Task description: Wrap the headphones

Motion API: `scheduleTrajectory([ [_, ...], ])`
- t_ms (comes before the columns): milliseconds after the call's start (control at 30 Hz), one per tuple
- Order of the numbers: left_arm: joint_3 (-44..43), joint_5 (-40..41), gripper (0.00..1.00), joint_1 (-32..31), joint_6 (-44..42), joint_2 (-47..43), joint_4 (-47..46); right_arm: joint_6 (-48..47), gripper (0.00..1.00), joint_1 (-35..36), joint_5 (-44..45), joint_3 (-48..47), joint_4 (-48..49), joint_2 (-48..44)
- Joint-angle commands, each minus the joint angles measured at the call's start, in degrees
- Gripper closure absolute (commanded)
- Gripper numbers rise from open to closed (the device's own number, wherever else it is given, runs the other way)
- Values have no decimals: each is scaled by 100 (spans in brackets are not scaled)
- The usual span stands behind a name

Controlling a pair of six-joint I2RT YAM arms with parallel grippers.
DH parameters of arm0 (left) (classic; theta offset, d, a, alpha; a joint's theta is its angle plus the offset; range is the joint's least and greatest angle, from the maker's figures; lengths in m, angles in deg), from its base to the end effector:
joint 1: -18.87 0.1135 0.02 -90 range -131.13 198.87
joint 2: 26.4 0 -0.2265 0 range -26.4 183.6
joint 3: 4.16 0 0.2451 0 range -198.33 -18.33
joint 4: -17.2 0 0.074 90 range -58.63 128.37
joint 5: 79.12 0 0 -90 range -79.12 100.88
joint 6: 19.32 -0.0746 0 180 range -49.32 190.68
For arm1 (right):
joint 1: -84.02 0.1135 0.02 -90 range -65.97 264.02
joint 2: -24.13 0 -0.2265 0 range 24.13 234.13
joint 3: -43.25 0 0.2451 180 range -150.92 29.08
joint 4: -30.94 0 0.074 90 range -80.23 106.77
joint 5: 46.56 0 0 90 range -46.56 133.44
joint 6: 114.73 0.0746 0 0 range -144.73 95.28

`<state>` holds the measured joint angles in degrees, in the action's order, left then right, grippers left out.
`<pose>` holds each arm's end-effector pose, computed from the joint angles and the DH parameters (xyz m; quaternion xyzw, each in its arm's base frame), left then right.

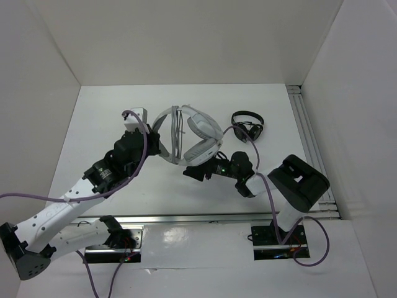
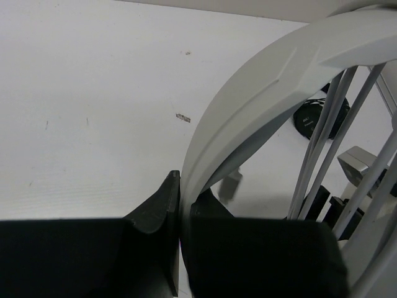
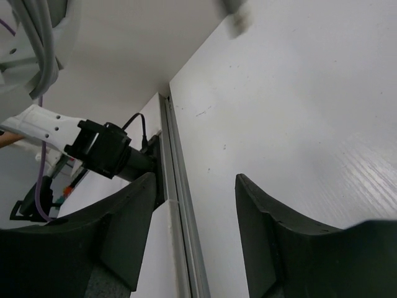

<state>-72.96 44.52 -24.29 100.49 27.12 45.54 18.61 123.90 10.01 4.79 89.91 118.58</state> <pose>0.2138 -0.1438 0.3295 -0.0917 0.7653 -0.1719 0.6135 0.2121 0.2308 0.1432 -0.1886 0.6654 0.6093 0.3879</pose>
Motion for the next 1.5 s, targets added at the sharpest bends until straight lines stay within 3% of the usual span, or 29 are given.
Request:
scheduleTrajectory([
  [0,-399,-34,100,62,8,-218,-583,-219,38,-77,-67,108,1555,-374],
  [200,-399,-139,100,114,131,-272,-48,-1009,37,-77,283,452,203,-1831],
  [300,-338,-192,100,114,280,-333,181,-1852,37,36,1055,505,-1728,-3128],
  [333,-268,-192,100,114,281,-333,243,-2055,37,38,1667,452,-2830,-3474],
  [467,-57,-333,100,114,333,-439,357,-2732,35,178,3039,137,-4942,-4917],
  [533,5,-394,100,114,333,-491,410,-2803,35,178,3673,-100,-5858,-5559],
  [667,189,-447,100,114,395,-562,411,-3005,32,178,4072,-505,-6845,-6158],
  [900,190,-570,100,114,448,-501,700,-2874,32,178,4520,-1068,-7630,-6519],
  [1467,524,-895,100,114,807,-201,1261,-2936,32,178,4521,-1815,-8439,-6571],
])
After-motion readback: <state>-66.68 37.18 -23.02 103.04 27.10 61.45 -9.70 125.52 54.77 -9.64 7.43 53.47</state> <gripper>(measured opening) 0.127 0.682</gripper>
